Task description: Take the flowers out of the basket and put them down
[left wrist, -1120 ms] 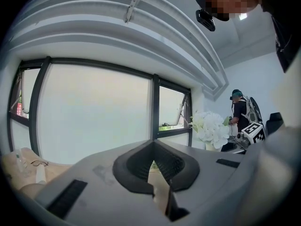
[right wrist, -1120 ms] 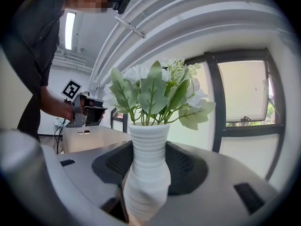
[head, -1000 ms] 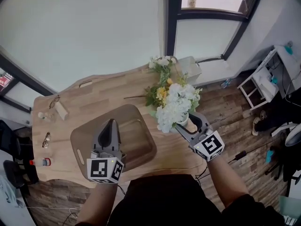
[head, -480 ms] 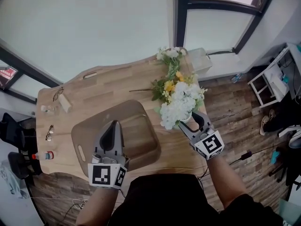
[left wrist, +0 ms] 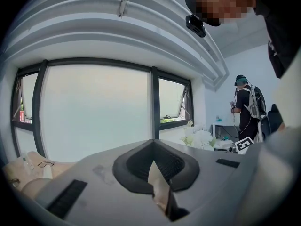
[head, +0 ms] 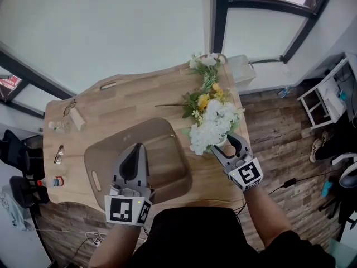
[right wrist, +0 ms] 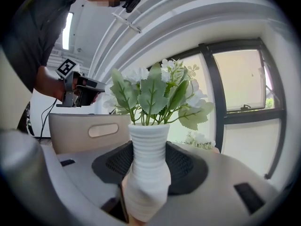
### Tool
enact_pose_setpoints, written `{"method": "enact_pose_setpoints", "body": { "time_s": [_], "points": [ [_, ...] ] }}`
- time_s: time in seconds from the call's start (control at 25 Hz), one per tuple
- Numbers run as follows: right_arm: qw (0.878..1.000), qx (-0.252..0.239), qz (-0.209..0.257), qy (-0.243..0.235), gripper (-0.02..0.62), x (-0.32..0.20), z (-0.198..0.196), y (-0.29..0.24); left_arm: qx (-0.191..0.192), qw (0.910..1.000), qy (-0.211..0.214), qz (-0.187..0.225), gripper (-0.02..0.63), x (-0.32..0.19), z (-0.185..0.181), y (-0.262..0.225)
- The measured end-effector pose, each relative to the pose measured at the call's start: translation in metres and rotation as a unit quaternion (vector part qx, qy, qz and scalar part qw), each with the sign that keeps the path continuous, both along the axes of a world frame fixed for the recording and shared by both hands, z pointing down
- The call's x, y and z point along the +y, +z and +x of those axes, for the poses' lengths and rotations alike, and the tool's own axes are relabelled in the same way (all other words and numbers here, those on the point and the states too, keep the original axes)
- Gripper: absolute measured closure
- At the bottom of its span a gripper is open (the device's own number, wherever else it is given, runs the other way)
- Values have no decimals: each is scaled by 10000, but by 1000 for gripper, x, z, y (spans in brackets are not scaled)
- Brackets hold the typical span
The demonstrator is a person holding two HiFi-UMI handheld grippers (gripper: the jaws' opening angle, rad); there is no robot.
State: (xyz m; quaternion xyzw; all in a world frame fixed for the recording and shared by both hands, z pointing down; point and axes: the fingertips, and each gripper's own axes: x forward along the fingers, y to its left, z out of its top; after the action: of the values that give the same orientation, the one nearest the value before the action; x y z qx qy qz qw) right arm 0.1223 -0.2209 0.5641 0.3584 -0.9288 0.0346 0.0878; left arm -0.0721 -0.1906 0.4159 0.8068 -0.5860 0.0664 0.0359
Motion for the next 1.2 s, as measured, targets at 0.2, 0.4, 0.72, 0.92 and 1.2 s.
{"method": "enact_pose_setpoints", "body": {
  "time_s": [0.2, 0.4, 0.72, 0.92, 1.2],
  "points": [
    [9999, -102, 29, 53, 363, 0, 3, 7, -48, 10000, -39, -58, 606, 4, -8, 3],
    [10000, -3, -17, 48, 362, 7, 6, 16, -85, 9998, -145, -98, 606, 9, -20, 4],
    [9995, -61, 140, 260, 362, 13, 8, 16, 55, 9997, -161, -168, 606, 11, -24, 6],
    [9991, 109, 6, 412, 362, 16, 10, 19, 45, 9999, -43, -136, 606, 13, -19, 3],
    [9985, 188, -194, 486, 360, 24, 13, 14, 148, 9999, -77, -8, 606, 17, -25, -6]
  ]
}}
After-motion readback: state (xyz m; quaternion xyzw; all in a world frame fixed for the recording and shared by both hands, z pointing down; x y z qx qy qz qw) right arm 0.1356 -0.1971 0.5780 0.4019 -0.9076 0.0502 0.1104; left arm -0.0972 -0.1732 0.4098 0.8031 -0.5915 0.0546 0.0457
